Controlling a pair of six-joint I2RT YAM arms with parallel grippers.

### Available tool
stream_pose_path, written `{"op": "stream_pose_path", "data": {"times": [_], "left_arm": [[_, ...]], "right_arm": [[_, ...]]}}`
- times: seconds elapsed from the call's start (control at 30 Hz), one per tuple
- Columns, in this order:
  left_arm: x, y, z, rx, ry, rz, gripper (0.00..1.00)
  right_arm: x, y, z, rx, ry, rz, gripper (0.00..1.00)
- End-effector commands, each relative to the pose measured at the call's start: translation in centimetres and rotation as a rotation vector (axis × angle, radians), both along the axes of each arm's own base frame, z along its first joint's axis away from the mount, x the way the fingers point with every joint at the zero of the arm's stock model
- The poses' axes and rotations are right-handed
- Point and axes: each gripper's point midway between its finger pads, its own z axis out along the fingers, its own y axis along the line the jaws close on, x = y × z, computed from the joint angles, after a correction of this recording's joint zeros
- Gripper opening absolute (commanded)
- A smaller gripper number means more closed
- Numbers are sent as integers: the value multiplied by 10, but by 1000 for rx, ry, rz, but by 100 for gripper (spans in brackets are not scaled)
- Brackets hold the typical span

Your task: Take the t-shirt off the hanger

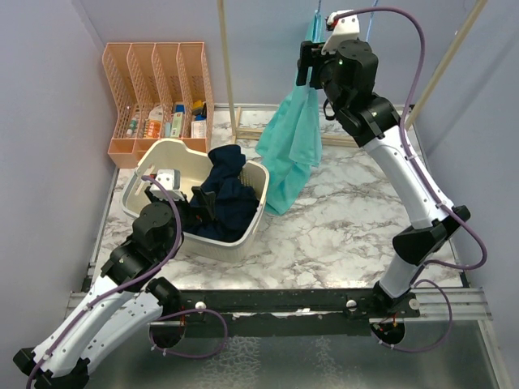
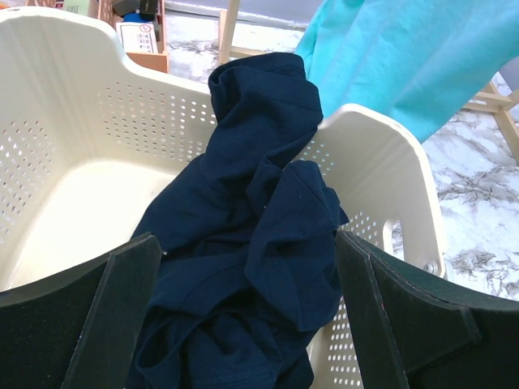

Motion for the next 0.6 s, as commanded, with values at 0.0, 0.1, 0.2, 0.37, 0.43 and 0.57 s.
{"op": "stream_pose_path", "data": {"times": [0.0,0.1,0.2,0.37,0.43,0.57], "left_arm": [[0,-5,5,-25,-16,-21,91],[-1,-5,6,-28,-18,-25,91],[-2,-5,7,-31,-22,-27,91],[-3,-5,8,-39,-26,-33,91],[-3,-6,8,-38,-27,-35,91],[-3,-6,8,-38,-27,-40,91]], "right_arm": [[-3,-9,-15,20,91,-29,74],[2,-10,-17,23,114,-42,71],[8,-13,-19,28,141,-62,53],[9,-20,-20,43,153,-75,20],[12,-25,-25,45,171,-74,21],[13,-26,-32,36,184,-63,13]]}}
